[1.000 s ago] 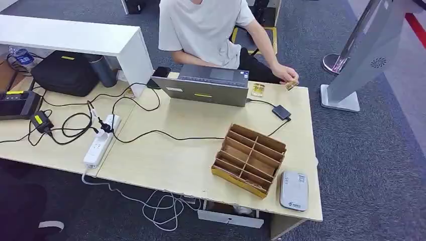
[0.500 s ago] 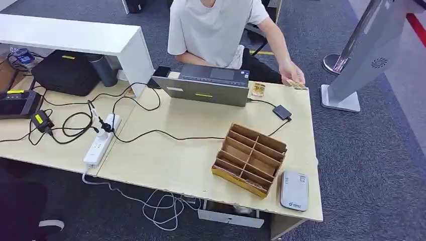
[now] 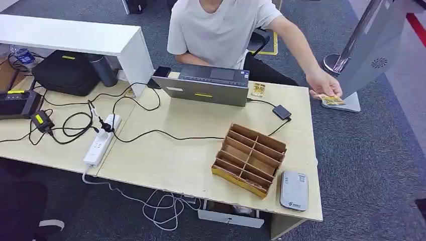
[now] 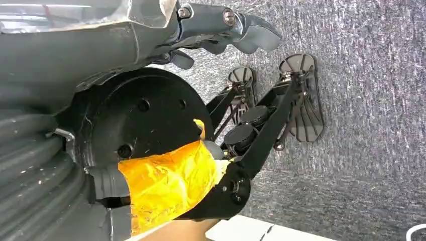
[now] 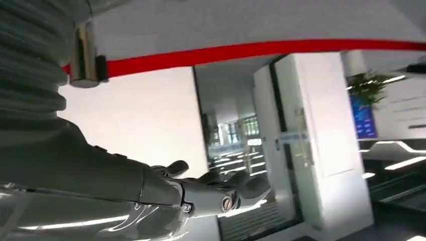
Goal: Pass the card to the sensor for recognition and then transmit it.
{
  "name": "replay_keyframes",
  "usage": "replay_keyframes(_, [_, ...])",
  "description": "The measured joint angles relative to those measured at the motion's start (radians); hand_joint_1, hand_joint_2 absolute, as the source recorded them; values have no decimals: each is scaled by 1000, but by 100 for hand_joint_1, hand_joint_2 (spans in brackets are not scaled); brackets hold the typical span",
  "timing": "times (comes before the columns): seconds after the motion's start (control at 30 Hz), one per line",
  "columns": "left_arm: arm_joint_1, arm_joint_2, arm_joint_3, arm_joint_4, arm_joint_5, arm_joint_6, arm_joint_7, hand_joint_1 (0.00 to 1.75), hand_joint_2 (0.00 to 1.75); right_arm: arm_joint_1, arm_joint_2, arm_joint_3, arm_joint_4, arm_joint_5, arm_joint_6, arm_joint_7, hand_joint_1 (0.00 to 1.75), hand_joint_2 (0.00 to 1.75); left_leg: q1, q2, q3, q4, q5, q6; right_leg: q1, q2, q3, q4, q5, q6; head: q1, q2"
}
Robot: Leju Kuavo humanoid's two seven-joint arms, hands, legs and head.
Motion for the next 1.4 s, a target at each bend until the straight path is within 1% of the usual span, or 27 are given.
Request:
replay_keyframes(0.1, [-1,0,-2,0,-8,-6,0,0,175,-19,-51,90,33,16,-10,47,0,175,0,0,0,0,0,0,0,0,0,0,0,0,0,0])
replay_keyframes(0.17, [-1,1,-8,0,-11,-6,0,0,175,-36,-72,137,53,17,-13,64,0,175,0,0,0,0,0,0,0,0,0,0,0,0,0,0])
replay_keyframes(0.27, [-2,1,-13,0,-17,-8,0,0,175,-66,-92,201,77,22,-17,89,0,175,0,0,0,0,0,0,0,0,0,0,0,0,0,0])
replay_keyframes(0.47, [-3,1,-22,0,-26,-8,2,0,175,-101,-116,280,106,34,-15,114,0,175,0,0,-1,0,0,0,0,0,0,0,0,0,0,0])
replay_keyframes(0.7, [-4,1,-26,0,-49,-10,11,0,175,-210,-115,390,170,49,-13,161,0,175,0,0,-2,0,2,0,0,0,-1,0,1,0,0,0])
replay_keyframes(0.87, [-5,1,-35,0,-61,-10,12,0,175,-284,-109,437,231,30,-20,169,0,175,0,0,-3,0,3,0,0,0,-1,0,3,-1,0,0])
replay_keyframes(1.13, [-7,2,-48,2,-73,-11,11,0,175,-379,-75,488,323,5,-31,177,0,175,0,0,-3,0,4,0,0,0,-1,1,3,-1,0,0])
replay_keyframes(1.4, [-7,2,-52,2,-76,-21,6,0,175,-433,-35,518,378,-26,-41,177,0,175,0,-1,-4,0,5,0,0,-1,-2,1,3,-1,0,0])
